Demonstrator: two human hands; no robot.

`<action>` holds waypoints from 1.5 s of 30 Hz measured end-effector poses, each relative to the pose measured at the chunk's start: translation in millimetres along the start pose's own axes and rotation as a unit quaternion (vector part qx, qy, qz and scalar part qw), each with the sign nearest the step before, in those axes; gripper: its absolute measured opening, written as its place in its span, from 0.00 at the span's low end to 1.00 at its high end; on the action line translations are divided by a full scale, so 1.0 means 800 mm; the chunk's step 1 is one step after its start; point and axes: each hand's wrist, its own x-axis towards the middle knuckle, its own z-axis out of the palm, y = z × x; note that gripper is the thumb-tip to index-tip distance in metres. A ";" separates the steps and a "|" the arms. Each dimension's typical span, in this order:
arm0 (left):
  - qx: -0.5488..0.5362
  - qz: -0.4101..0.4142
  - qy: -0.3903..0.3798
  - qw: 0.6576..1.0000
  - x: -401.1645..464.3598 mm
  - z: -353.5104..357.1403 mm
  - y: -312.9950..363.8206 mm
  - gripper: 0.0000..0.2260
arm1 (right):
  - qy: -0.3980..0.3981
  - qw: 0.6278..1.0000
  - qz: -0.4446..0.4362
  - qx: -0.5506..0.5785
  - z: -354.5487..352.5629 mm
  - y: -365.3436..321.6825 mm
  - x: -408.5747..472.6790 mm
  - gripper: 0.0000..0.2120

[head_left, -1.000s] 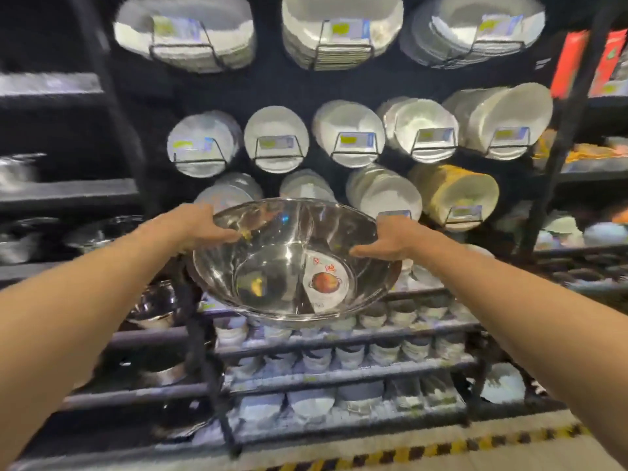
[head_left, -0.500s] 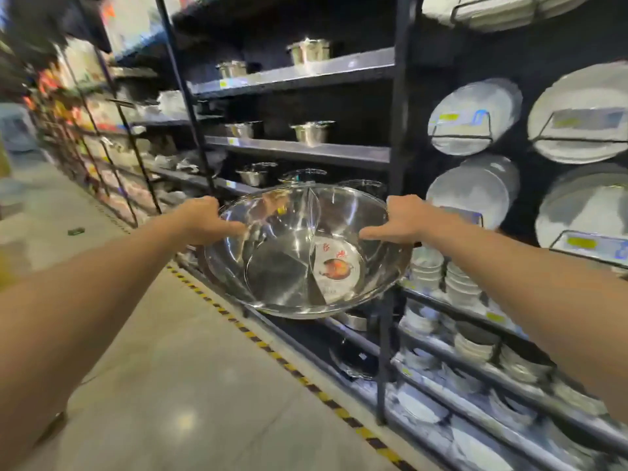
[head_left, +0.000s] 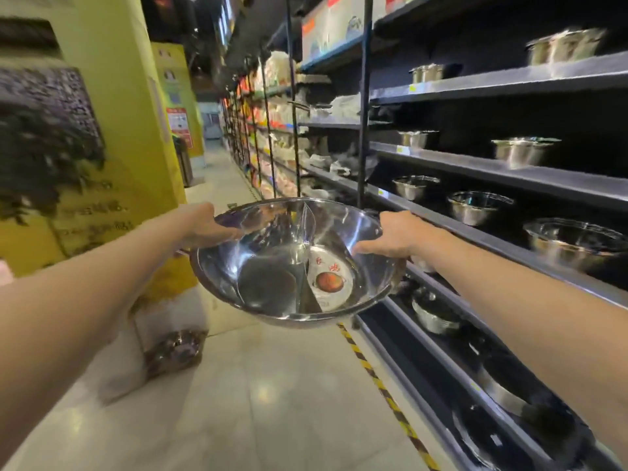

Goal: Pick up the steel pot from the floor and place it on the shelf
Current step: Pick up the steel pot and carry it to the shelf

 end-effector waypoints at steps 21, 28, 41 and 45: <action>0.015 -0.139 0.018 0.990 0.366 0.009 -0.220 0.28 | -0.006 0.994 -0.106 0.035 0.099 -0.167 0.500 0.35; 0.001 -0.129 0.033 0.991 0.509 0.016 -0.266 0.29 | 0.006 0.995 -0.102 0.019 0.116 -0.186 0.643 0.37; -0.087 0.174 -0.053 0.979 0.848 0.083 -0.213 0.18 | 0.031 0.984 0.174 -0.008 0.146 -0.105 0.740 0.40; -0.050 0.254 -0.031 0.965 0.891 0.104 -0.103 0.26 | 0.045 0.964 0.259 -0.034 0.131 -0.055 0.675 0.39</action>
